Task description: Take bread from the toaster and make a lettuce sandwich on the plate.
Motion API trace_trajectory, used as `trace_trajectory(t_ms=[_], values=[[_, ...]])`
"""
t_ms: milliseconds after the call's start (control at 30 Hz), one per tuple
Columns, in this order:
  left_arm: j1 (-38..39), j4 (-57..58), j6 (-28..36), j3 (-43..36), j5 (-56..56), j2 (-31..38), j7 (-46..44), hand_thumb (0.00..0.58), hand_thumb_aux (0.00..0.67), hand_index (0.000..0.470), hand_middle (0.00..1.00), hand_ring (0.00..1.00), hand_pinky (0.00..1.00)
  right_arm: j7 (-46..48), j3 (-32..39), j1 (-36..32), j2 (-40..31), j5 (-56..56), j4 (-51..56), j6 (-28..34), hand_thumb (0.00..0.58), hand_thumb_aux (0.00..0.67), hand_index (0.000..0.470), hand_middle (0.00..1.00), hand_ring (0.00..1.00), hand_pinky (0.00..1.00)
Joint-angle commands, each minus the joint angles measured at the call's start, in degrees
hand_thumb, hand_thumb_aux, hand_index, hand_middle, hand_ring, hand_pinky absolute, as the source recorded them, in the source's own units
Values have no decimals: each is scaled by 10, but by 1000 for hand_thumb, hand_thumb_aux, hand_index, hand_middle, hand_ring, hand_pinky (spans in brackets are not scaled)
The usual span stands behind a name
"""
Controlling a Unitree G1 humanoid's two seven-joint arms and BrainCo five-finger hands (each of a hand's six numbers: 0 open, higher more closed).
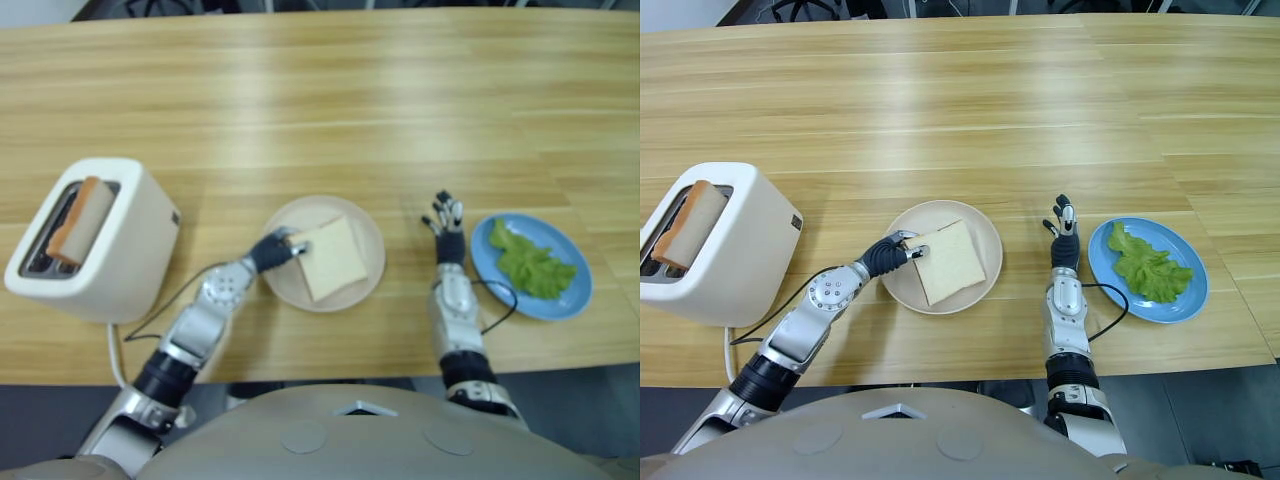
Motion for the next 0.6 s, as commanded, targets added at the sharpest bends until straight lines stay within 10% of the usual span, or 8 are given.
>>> trace_trajectory(t_ms=[33, 67, 100, 133, 167, 600], values=[[-6, 38, -19, -9, 62, 15, 16, 580, 670, 460, 1000, 1000, 1000, 3, -1, 15, -2, -1, -2, 22, 0, 0, 0, 0, 0, 0], [-11, 43, -23, -20, 93, 21, 26, 523, 460, 316, 1000, 1000, 1000, 3, -1, 16, -2, -1, -4, 23, 0, 0, 0, 0, 0, 0], [-13, 49, -26, -25, 109, 23, 30, 523, 460, 316, 1000, 1000, 1000, 3, -1, 17, -2, -1, -6, 25, 0, 0, 0, 0, 0, 0], [-13, 50, -30, -28, 121, 23, 31, 0, 0, 0, 396, 396, 396, 4, 0, 17, -2, -1, -9, 26, 0, 0, 0, 0, 0, 0], [-12, 46, -31, -34, 142, 27, 35, 0, 0, 0, 0, 0, 0, 4, 1, 18, -2, -2, -11, 28, 0, 0, 0, 0, 0, 0], [58, -260, -10, 18, 426, 92, 54, 0, 0, 0, 0, 0, 0, 12, 16, 39, -4, -13, -70, 42, 0, 0, 0, 0, 0, 0]])
